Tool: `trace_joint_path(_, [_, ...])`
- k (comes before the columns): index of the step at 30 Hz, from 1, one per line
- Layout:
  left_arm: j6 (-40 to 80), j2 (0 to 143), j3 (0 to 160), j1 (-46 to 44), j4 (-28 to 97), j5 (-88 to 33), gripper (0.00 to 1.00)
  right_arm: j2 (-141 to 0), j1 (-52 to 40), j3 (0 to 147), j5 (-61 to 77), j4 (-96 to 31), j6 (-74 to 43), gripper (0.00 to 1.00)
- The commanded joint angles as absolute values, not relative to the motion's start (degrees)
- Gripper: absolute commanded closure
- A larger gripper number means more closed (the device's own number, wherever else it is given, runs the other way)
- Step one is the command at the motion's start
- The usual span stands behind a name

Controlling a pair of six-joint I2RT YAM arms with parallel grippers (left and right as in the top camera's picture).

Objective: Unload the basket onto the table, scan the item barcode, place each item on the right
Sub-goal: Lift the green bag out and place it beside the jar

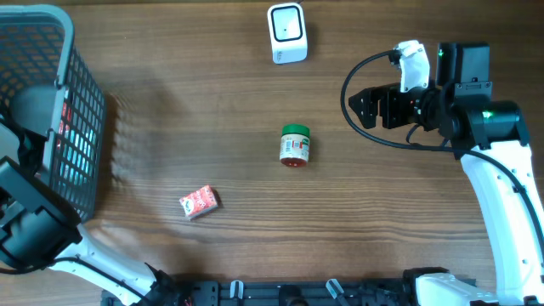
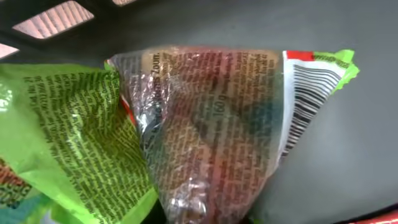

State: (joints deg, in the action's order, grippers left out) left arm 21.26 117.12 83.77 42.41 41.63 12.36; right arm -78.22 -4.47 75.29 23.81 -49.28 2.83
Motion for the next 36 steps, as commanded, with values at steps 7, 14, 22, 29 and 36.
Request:
trace_joint_path(7, [21.4, 107.0, 92.5, 42.3, 53.5, 3.7, 0.96, -78.3, -4.6, 76.3, 24.5, -49.1, 2.8, 0.00])
trace_joint_path(14, [21.6, 83.0, 92.9, 42.2, 54.4, -3.6, 0.96, -78.3, -4.6, 76.3, 24.4, -49.1, 2.8, 0.01])
trace_joint_path(22, [21.2, 67.1, 92.9, 36.9, 56.5, -24.6, 0.96, -78.3, -4.6, 76.3, 24.5, -49.1, 2.8, 0.00])
trace_joint_path(29, [19.7, 66.5, 90.2, 13.3, 66.3, -18.9, 0.96, -78.3, -4.6, 76.3, 24.5, -49.1, 2.8, 0.00])
trace_joint_path(36, [21.9, 76.9, 78.7, -7.2, 64.9, -10.6, 0.96, -78.3, -4.6, 76.3, 24.5, -49.1, 2.8, 0.00])
